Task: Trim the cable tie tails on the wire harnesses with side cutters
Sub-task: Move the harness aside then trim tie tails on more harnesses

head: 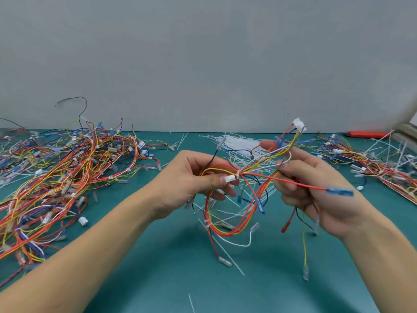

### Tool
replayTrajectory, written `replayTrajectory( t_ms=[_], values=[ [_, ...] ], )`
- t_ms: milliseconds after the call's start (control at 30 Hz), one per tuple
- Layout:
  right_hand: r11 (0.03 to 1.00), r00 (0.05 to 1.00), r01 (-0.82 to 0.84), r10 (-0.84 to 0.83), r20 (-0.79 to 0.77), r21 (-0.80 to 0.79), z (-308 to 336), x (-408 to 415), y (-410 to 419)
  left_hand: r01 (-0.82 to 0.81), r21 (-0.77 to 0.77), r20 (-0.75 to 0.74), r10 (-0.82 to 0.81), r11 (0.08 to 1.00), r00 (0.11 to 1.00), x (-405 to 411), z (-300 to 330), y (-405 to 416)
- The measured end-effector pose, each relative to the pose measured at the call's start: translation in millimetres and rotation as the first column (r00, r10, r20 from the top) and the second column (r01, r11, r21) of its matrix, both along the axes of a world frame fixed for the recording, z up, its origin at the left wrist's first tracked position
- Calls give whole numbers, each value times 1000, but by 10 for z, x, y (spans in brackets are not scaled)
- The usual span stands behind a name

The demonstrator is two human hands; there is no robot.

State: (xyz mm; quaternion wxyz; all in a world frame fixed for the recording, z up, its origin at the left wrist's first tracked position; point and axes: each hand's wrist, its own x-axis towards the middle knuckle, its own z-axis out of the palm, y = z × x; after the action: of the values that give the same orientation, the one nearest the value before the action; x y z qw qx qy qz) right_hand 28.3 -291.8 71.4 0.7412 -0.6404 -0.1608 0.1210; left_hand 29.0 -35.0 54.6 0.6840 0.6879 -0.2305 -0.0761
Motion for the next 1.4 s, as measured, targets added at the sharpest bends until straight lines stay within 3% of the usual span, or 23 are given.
replayTrajectory(
  t_ms=[400, 633, 767, 900, 1033, 1167, 1300, 1400],
  values=[
    [999, 976, 28, -21, 215, -30, -49, -46, 31, -13, 114, -47, 18, 993, 999, 61, -78, 96],
    [984, 988, 151, -149, 28, -92, -55, 52, -48, -139, -69, -192, 124, 988, 974, 128, -21, 165],
    [972, 995, 82, -92, -36, -221, -86, 63, -120, -227, -86, -351, 184, 970, 918, 156, -64, 152],
    [964, 990, 121, -134, -40, -238, -96, 101, -152, -163, -42, -431, 129, 986, 893, 164, -61, 181],
    [942, 981, 188, -194, 4, -279, -106, 127, -202, -93, -36, -422, 69, 995, 904, 171, -21, 215],
    [882, 998, 65, -65, 17, -466, -146, 57, -159, -175, -111, -371, 122, 978, 920, 206, 43, 279],
    [905, 994, 106, -94, 51, -413, -137, 62, -130, -226, -163, -358, 156, 960, 920, 247, 81, 367],
    [942, 998, -61, 63, -2, -329, -80, 37, -187, -296, -160, -440, 200, 942, 876, 260, 68, 345]
  ],
)
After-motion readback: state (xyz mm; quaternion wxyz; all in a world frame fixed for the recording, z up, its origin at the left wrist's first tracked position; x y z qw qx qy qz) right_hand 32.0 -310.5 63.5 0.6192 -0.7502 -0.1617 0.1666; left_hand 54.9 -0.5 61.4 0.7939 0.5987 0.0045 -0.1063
